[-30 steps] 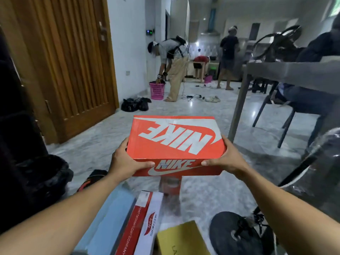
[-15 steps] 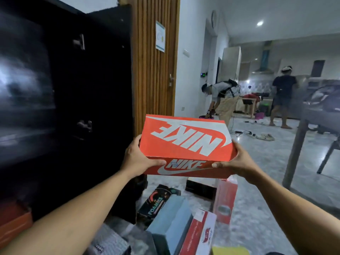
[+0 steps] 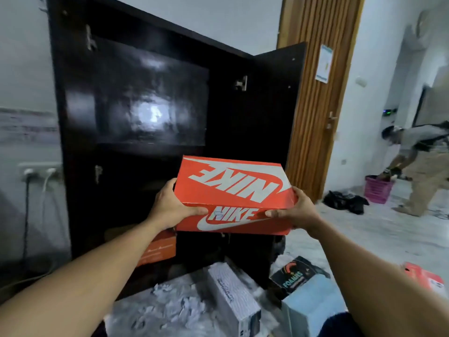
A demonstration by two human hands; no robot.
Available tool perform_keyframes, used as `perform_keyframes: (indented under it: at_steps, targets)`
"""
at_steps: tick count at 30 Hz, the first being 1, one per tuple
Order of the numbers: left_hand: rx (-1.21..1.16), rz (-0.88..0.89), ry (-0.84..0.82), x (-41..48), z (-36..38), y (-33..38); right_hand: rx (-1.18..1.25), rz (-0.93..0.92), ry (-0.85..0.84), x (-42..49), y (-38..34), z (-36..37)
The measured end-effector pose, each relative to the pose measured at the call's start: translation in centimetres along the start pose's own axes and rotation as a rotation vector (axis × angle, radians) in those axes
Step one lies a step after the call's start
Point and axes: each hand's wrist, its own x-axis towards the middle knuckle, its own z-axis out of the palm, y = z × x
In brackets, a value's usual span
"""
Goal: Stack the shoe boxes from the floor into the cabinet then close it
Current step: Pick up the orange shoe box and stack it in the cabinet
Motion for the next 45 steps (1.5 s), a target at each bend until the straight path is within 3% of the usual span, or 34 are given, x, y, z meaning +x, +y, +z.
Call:
perform_keyframes:
  at_steps: [6, 16, 21, 25, 37, 45]
  targets:
    - [0.057, -0.152, 0.074, -2.5, -3.3, -5.1, 0.008, 0.055, -0.168, 2.5, 2.5, 7.5]
    - [-0.02, -0.392, 0.122, -1.6, 1.4, -21.0, -0.064, 0.263, -0.36, 11.5, 13.7, 18.1]
    - [-0.06, -0.435, 0.231, -0.4, 1.4, -28.1, -0.037, 0.163, -0.427, 17.6, 17.0, 25.8]
    - [-0.021, -0.402, 0.351, 2.1, 0.1, -30.8, 0.129, 0.135, -0.509, 22.0, 19.0, 30.9]
    - [0.223, -0.339, 0.475, 6.5, -1.6, -33.2, 0.25, -0.063, -0.399, 26.1, 18.9, 36.9]
    - [0.179, -0.346, 0.823, 9.9, 0.7, -34.5, 0.279, -0.055, -0.114, 27.5, 19.4, 42.1]
